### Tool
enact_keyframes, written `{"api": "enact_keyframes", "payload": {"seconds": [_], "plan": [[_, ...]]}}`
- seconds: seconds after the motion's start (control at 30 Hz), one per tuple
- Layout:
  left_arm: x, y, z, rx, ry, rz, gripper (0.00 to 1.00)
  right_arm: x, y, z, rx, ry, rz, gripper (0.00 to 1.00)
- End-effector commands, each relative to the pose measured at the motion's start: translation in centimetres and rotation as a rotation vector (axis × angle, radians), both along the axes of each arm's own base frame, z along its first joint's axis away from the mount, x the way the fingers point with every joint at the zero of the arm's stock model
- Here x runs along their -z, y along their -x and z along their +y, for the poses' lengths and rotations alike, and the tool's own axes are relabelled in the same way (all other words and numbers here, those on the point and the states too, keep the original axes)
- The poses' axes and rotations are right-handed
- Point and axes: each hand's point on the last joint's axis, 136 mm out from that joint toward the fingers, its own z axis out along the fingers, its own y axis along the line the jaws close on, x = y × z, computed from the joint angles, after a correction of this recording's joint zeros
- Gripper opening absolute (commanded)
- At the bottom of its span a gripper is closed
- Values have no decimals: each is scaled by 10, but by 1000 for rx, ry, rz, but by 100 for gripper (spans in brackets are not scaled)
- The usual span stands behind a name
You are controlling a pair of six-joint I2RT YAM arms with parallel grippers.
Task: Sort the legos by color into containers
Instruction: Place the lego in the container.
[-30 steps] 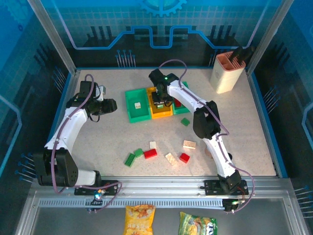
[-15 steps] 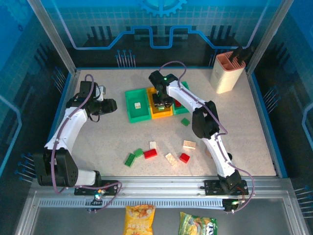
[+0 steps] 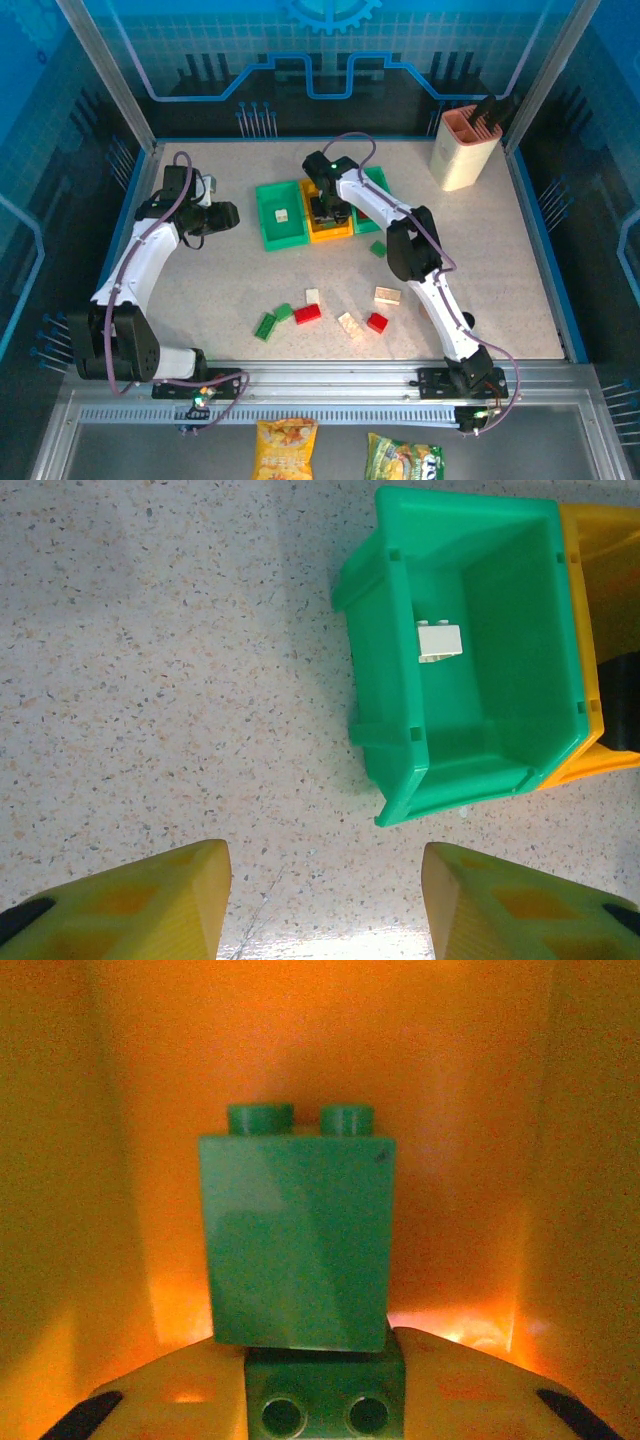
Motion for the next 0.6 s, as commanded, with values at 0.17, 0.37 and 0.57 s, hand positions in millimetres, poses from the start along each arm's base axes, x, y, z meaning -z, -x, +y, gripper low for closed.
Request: {"api": "enact_keyframes", "payload": {"seconds": [0.17,0.37,0.57], "plan": [[-2,-2,1,-6,13,-12,54,8,-21,-1,41,11,-54,30],[-3,-2,2,-7,12,-13,54,9,-24,-2,49,13,-66,34],[-3,-2,2,-8,11,-14,54,5,-24,-1,41,9,-71,40]]}}
